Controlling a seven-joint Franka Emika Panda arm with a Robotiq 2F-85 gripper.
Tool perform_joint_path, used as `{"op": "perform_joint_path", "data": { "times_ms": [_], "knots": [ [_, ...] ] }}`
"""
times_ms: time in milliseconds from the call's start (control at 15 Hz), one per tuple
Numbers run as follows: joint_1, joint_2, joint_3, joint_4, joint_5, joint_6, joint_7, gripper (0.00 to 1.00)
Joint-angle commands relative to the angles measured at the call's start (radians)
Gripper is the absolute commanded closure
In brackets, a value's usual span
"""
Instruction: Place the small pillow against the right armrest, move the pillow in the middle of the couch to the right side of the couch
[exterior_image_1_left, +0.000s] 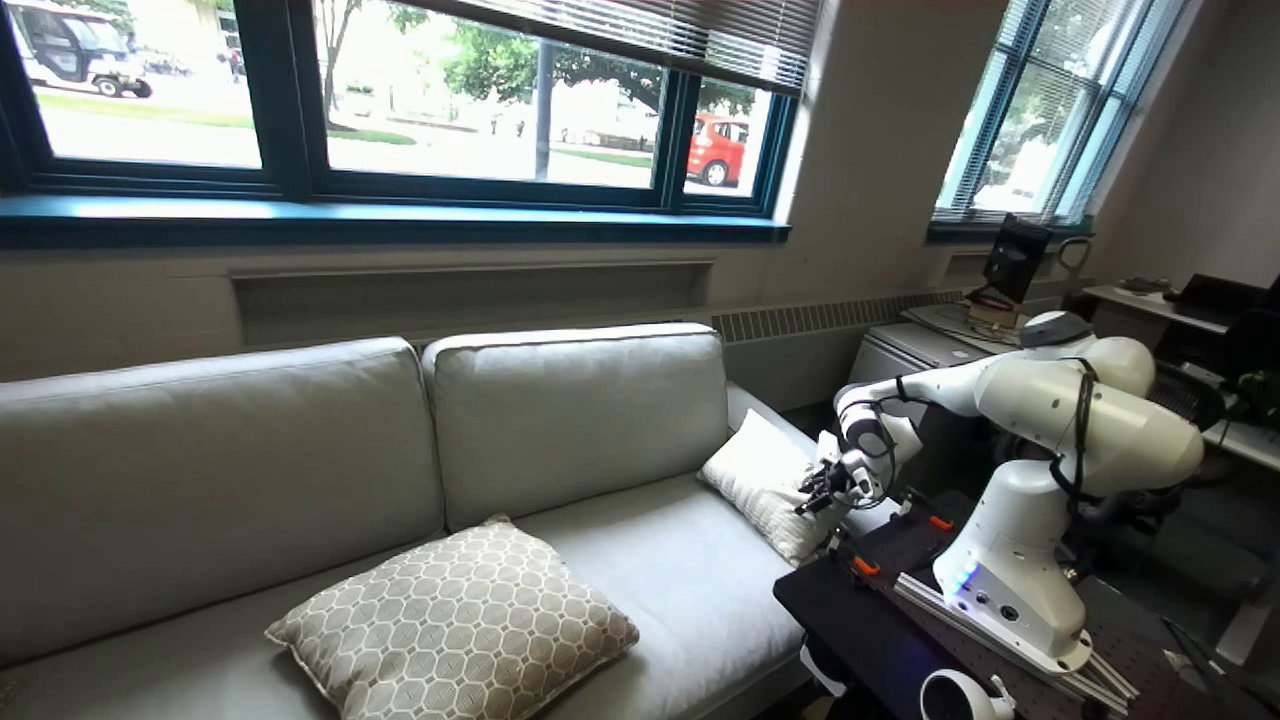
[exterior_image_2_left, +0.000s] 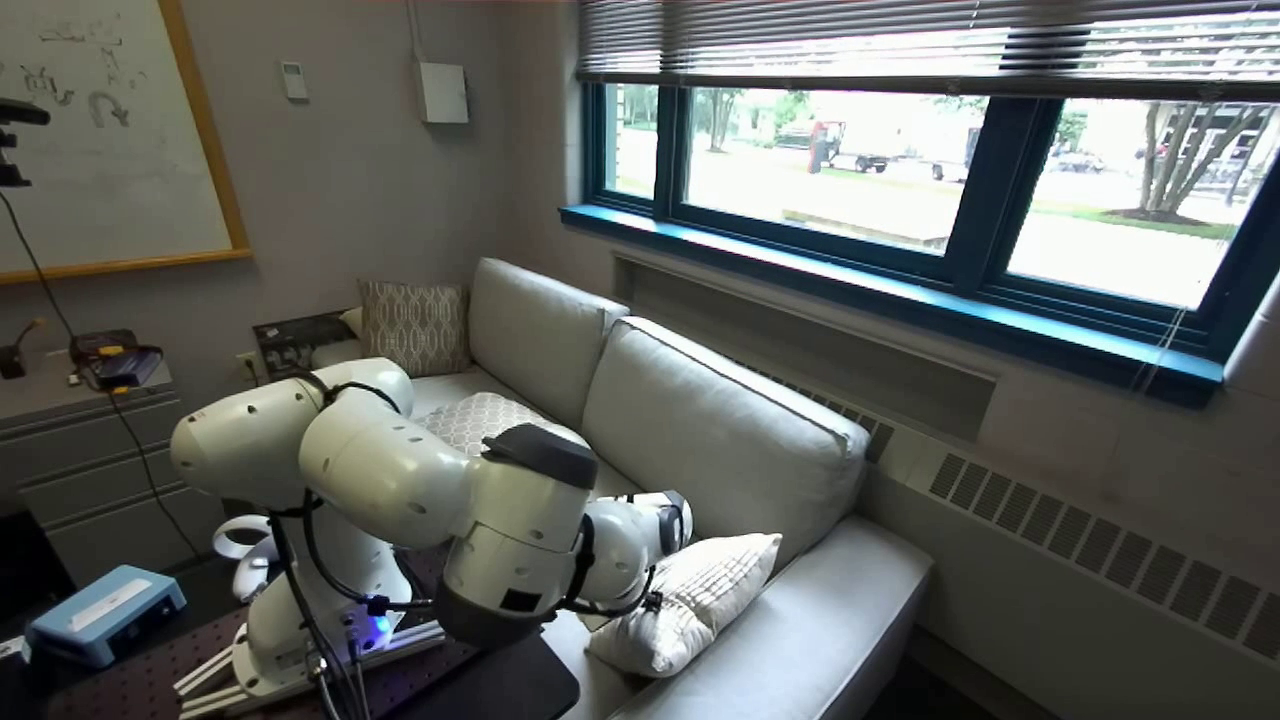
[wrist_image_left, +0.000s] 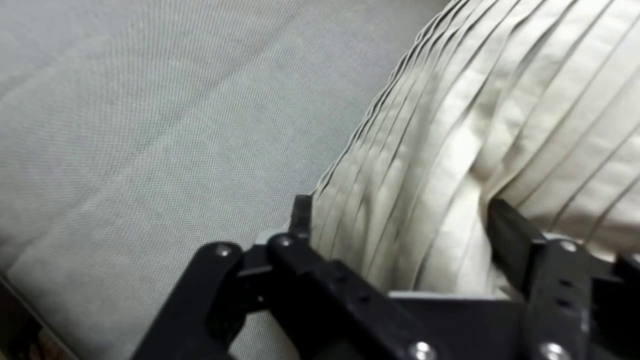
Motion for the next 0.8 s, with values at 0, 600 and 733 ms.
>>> {"op": "perform_joint_path", "data": {
  "times_ms": [0,600,733],
  "knots": [
    [0.001,-0.078,-0.018,-0.050,-0.047,-0.001,0.069,0.00],
    [0.070,-0.278,-0.004,-0.133,-0.139,-0.003,0.174,0.00],
    [0.105,-0.340,0.007,-0.155,-0.146,-0.003,0.196,0.00]
  ]
}}
